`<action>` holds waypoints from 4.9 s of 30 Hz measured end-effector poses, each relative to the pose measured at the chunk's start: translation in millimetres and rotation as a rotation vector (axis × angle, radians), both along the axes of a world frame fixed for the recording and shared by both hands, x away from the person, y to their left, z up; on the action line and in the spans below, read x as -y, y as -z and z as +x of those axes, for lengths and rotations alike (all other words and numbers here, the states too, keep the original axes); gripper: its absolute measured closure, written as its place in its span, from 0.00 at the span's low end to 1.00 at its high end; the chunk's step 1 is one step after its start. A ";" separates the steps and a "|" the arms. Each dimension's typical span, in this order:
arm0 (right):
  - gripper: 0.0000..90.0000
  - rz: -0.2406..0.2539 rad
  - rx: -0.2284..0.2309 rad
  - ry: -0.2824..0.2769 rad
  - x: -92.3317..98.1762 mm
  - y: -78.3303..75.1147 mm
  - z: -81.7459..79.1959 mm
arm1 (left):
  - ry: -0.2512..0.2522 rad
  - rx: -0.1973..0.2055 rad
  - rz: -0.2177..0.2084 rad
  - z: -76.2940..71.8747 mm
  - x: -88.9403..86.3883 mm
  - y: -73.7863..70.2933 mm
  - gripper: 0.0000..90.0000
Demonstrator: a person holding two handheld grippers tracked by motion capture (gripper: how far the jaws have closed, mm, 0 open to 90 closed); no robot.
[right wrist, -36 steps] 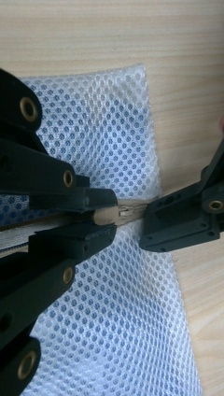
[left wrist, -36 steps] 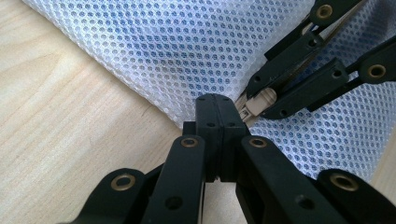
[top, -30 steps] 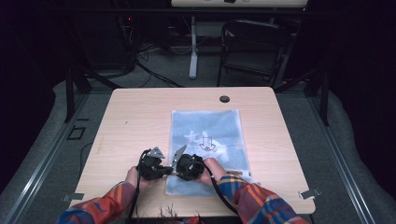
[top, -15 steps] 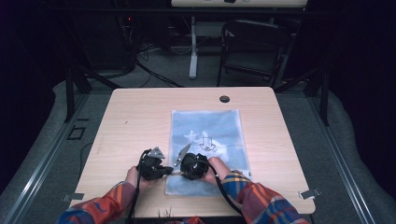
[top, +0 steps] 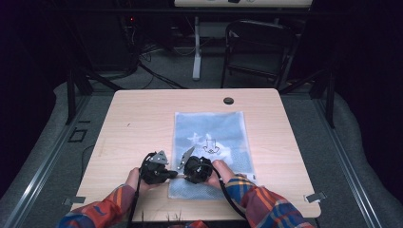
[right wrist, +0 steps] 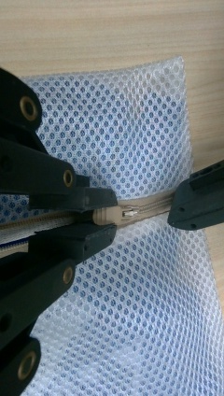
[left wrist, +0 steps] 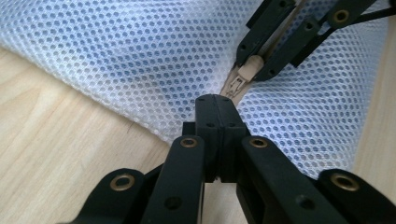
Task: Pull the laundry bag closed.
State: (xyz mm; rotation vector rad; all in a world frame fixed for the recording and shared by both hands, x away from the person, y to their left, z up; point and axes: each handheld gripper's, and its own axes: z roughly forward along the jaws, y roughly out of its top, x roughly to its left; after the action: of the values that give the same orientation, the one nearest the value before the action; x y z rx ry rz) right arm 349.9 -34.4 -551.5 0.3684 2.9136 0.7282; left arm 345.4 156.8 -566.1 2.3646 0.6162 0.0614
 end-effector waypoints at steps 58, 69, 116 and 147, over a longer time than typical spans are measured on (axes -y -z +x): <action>0.91 -0.055 -0.003 0.029 32.5 -8.2 -4.0 | -0.027 -0.025 0.013 4.1 -1.9 3.7 1.00; 0.91 -0.060 -0.001 0.031 37.9 -9.7 -5.0 | -0.027 -0.026 0.013 4.3 -2.0 3.7 1.00; 0.91 -0.049 -0.007 0.031 49.9 -16.0 -8.2 | -0.027 -0.035 0.019 4.3 -0.2 4.1 1.00; 0.91 -0.069 0.015 0.053 68.9 -18.6 -6.5 | -0.015 -0.119 0.001 3.8 5.6 4.1 1.00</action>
State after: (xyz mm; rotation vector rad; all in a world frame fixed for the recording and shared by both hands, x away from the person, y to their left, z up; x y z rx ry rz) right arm 343.4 -103.3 -532.9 0.4292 2.8937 0.6187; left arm 349.2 151.2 -570.2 2.3772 0.6903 -0.0736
